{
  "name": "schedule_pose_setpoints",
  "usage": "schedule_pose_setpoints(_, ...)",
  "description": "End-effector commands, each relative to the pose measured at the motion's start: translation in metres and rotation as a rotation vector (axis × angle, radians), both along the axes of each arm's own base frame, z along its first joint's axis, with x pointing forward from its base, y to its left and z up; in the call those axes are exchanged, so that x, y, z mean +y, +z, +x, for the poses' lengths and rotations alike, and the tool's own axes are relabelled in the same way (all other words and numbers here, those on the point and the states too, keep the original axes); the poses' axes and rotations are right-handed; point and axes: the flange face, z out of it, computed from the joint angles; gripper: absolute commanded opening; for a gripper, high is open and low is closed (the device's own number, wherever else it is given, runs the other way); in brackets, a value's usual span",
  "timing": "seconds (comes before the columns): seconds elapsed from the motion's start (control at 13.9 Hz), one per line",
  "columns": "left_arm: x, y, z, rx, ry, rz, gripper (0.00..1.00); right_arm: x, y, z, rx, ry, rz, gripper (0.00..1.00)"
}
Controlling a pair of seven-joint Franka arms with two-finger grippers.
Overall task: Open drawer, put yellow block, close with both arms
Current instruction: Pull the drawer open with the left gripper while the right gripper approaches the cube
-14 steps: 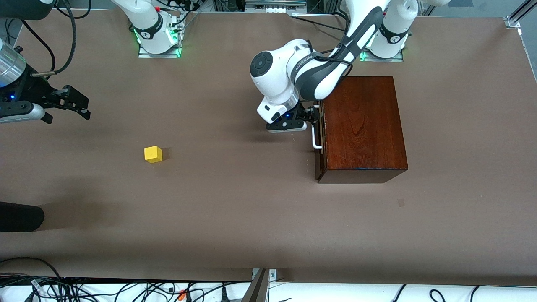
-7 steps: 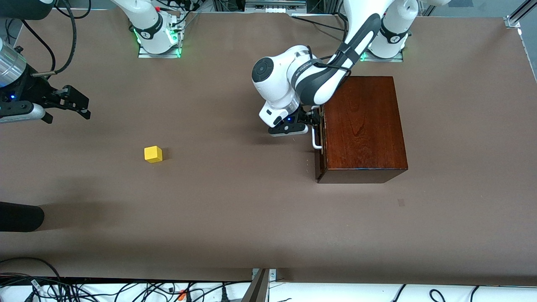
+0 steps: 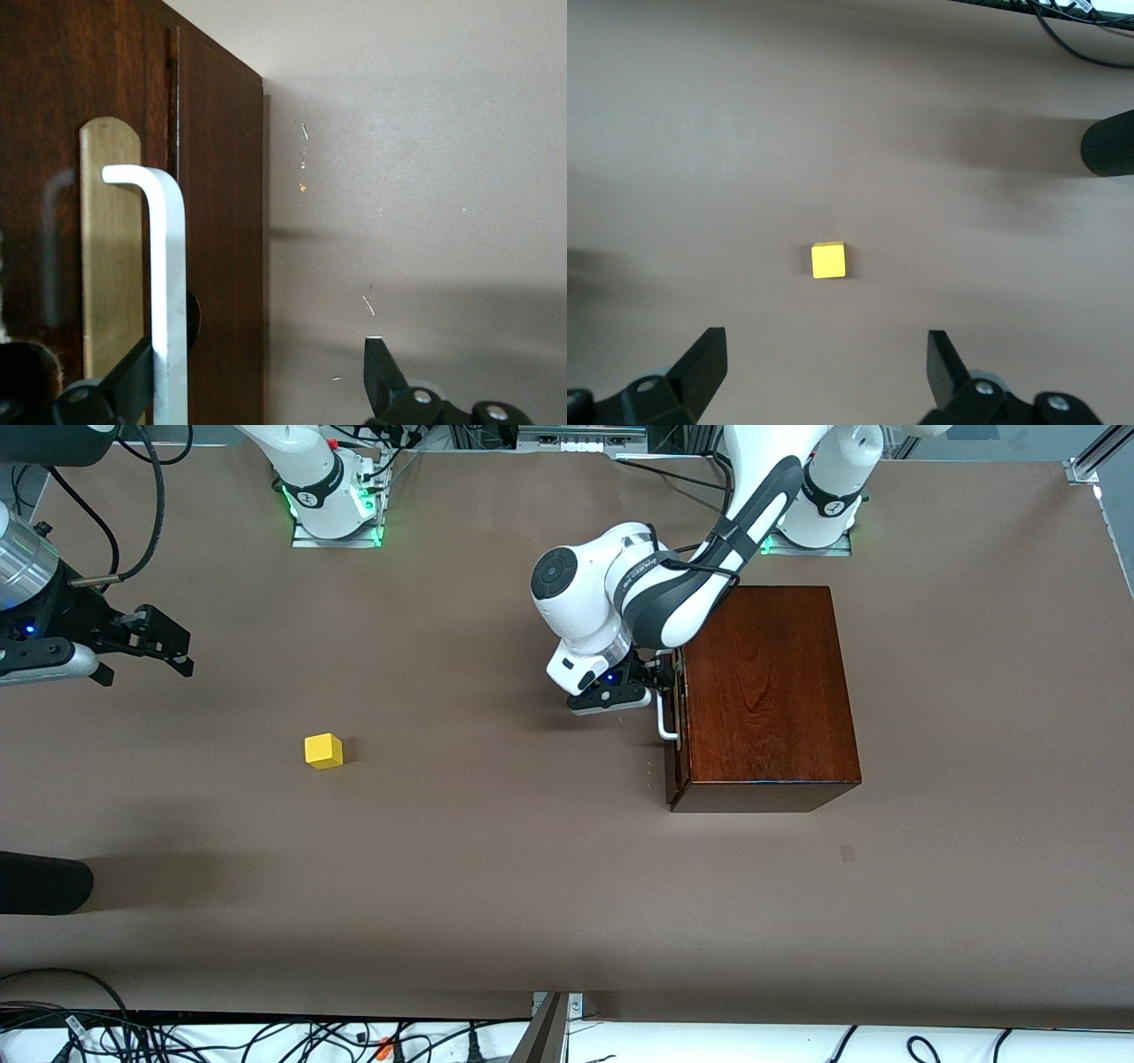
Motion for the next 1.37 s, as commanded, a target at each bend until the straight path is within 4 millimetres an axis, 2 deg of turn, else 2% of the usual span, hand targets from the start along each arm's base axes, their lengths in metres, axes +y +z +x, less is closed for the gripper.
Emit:
schedule_pose_setpoints(0.0,-0.021,-0.002,0.002,-0.034,0.024,-0.030,1.00,0.007,0.002,0.001,0.009,-0.003,0.014,1.00)
schedule_pose_setpoints(0.22,-0.039,-0.005,-0.004,-0.045,0.041,-0.047,1.00,0.010,0.002,0.000,0.009,-0.002,0.015,1.00)
schedule_pose_setpoints(0.43,-0.059,0.001,-0.005,-0.064,0.046,-0.079,1.00,0.010,0.002,0.001,0.008,-0.002,0.016,1.00)
schedule_pose_setpoints(1.08,-0.096,0.008,-0.013,-0.048,0.046,-0.152,1.00,0.007,-0.014,0.011,0.021,0.002,0.015,1.00)
schedule_pose_setpoints(1.29,-0.110,0.012,-0.016,-0.044,0.045,-0.183,1.00,0.012,-0.020,0.013,0.032,0.002,0.012,1.00)
